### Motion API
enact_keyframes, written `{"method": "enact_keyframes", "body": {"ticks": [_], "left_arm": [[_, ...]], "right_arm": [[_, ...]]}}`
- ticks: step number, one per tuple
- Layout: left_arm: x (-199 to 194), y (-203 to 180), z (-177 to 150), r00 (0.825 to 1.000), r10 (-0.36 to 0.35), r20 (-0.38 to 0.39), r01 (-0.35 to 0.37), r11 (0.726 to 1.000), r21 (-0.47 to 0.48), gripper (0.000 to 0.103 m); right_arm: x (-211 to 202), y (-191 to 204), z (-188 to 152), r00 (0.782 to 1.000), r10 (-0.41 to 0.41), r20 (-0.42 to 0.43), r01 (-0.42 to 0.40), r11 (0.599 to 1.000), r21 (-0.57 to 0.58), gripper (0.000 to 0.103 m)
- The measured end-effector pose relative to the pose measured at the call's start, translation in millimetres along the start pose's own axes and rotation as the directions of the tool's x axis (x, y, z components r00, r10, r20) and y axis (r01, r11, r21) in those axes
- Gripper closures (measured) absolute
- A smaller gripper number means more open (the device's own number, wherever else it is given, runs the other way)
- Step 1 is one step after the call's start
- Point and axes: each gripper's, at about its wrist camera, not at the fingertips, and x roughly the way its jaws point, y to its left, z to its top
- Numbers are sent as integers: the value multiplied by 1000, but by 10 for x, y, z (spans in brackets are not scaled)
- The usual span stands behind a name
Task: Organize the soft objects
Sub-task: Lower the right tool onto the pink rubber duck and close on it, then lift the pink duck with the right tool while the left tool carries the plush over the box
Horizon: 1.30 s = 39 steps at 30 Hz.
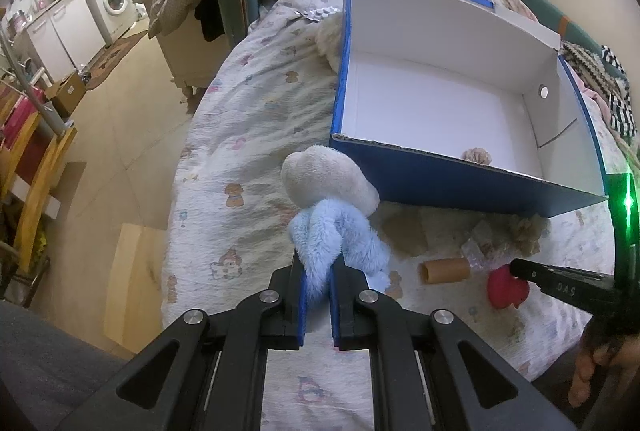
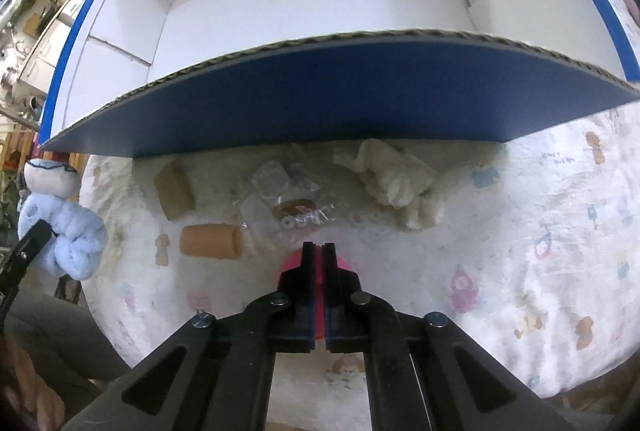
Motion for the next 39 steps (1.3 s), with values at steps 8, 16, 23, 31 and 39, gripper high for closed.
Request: {"method": "enact_keyframes", "body": {"ticks": [8, 16, 23, 31, 39], "left_arm": [[13, 40, 9, 1000, -4, -3, 4, 1000, -24, 95], [59, 107, 61, 999, -37, -27, 35, 997, -64, 95], [58, 126, 47, 999, -35, -35, 33, 997, -69, 95], [-10, -1, 27, 1000, -8, 0, 8, 1000, -10, 95], [-285, 34, 16, 996, 17, 90, -16, 1000, -14, 95]], "right_arm": [[17, -92, 30, 999, 51, -8, -51, 998, 37, 74], [227, 24, 55, 997, 63, -38, -62, 998, 27, 42], [292, 113, -59, 996, 26, -87, -24, 999, 30, 42], [211, 221, -163, 997, -9, -73, 7, 999, -33, 54], [-185, 336, -223, 996, 90, 28, -89, 996, -30, 54]]}}
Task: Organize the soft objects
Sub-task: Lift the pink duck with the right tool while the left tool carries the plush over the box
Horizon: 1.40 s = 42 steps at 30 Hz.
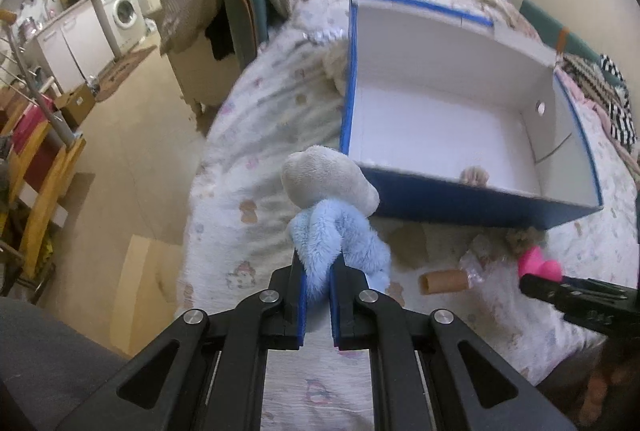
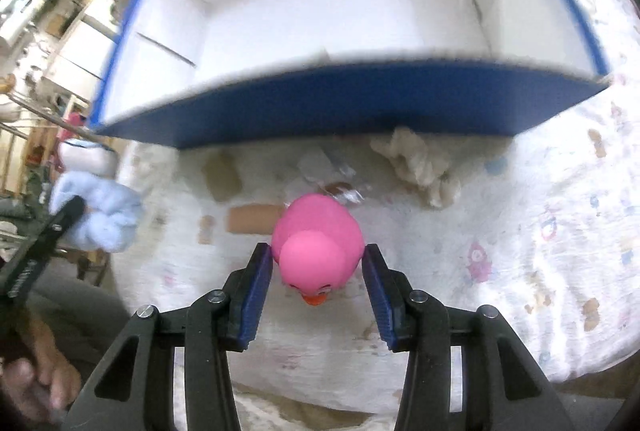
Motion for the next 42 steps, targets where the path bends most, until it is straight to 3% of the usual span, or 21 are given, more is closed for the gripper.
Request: {"method": "enact_keyframes", "body": {"ticks": [4, 9, 17, 21, 26, 35, 42], "left_arm": [[-348, -5, 111, 992, -4, 124, 5, 1000, -9, 95], [-578, -56, 342, 977, -11, 214, 9, 1000, 8, 95], [-566, -168, 703, 968, 1, 249, -16, 998, 57, 95], [-457, -241, 851, 967, 6, 254, -29, 996, 85, 95], [-140, -371, 925, 978, 0, 210, -29, 990, 139, 95], [236, -723, 1082, 981, -20, 194, -22, 977, 212, 95], [641, -808, 1023, 992, -33, 120, 7, 976, 217, 95]], "right_arm": [[-432, -21, 19, 987, 98, 129, -97, 995, -15, 54], [-906, -12, 19, 931, 203, 302, -199, 979, -46, 54], [-1314, -28, 156, 859, 208, 468, -198, 978, -73, 54], [-1399, -79, 302, 846, 200, 495, -188, 979, -74, 54], [-1445, -145, 428, 841, 171, 513, -160, 985, -66, 54], [-1227, -173, 838, 874, 97, 476, -61, 994, -91, 54], [-862, -321, 981, 911, 43, 409, -42, 999, -10, 54]]}}
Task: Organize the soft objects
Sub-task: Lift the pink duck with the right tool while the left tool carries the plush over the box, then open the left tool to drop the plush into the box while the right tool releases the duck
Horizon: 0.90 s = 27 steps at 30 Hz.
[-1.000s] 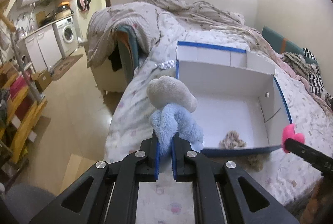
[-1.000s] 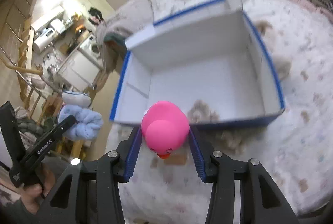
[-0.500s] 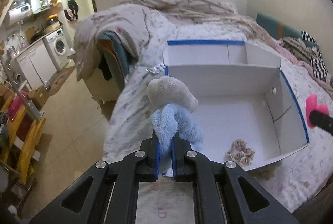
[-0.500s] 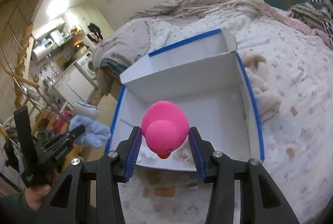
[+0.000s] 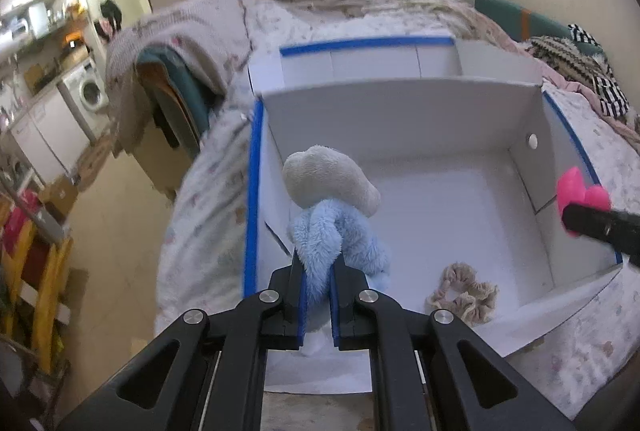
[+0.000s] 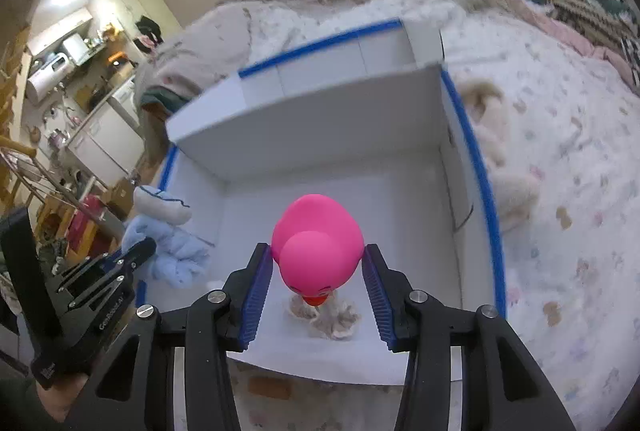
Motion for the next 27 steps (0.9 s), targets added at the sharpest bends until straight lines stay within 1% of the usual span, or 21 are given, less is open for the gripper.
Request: {"method": "enact_keyframes", "body": {"ticks": [5, 9, 15, 19, 22, 27], "left_arm": [[137, -25, -33, 999, -15, -37, 14, 1000, -14, 95], [171, -29, -42, 999, -21, -38, 20, 999, -29, 95], [257, -9, -71, 998, -10, -63, 8, 999, -39, 95], [331, 5, -87, 995, -21, -101, 15, 998, -57, 94], [367, -16, -100, 992, -42, -121, 36, 998, -51, 94], [384, -37, -118, 990, -45, -131, 39, 998, -45, 94]], "right_arm": [[218, 16, -103, 996, -53, -72, 51, 998, -28, 54], [347, 15, -154, 990, -79, -115, 74, 996, -45, 54], [459, -29, -173, 983, -89, -159, 86, 996, -23, 54], [511, -57, -190, 979, -92, -181, 91, 996, -14, 54], [548, -79, -208, 974, -97, -202, 98, 995, -6, 54], [586, -98, -215, 970, -116, -215, 119, 993, -3, 54]]}}
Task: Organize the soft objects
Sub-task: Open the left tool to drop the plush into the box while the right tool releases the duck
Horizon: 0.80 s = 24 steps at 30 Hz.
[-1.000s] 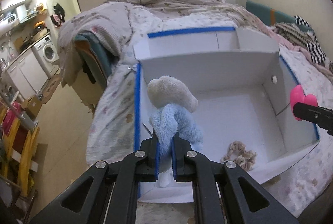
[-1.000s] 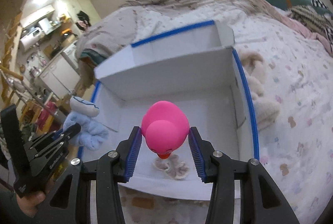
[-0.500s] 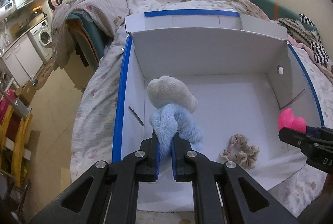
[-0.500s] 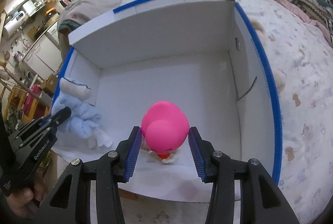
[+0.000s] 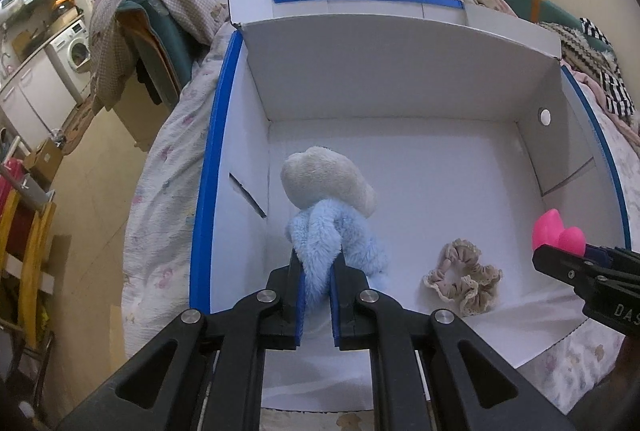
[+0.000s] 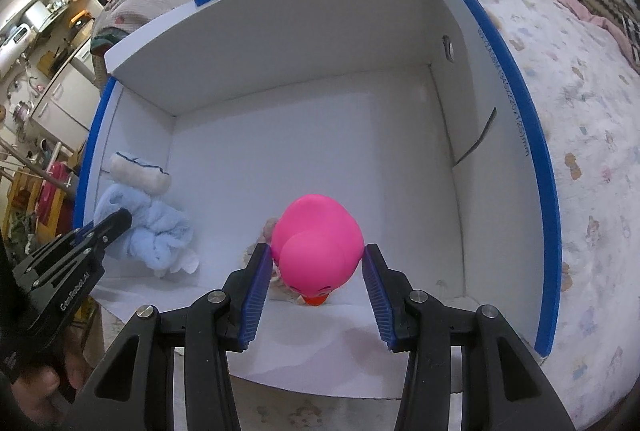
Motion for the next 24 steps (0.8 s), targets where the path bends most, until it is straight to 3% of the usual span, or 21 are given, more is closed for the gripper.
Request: {"method": "enact_keyframes", "body": {"ticks": [10, 13, 14, 15, 24], "left_arm": [[44, -21, -27, 999, 31, -20, -31, 1000, 6, 86], [27, -32, -27, 999, 47, -11, -46, 999, 14, 64], [15, -31, -28, 999, 46, -7, -46, 999, 12, 47], [-4, -23, -28, 999, 36, 1, -36, 999, 7, 43], [-34, -36, -11, 999, 34, 11, -34, 999, 5, 42]], "right_arm": [[34, -5, -2, 1000, -18, -14, 18, 1000, 6, 54], [29, -15, -1, 1000, -18, -14, 18, 1000, 10, 54], [29, -11, 0, 1000, -19, -14, 19, 1000, 10, 54], [28, -10, 0, 1000, -19, -15, 20, 1000, 8, 54], [36, -2, 16, 1000, -23, -18, 23, 1000, 9, 54]]}}
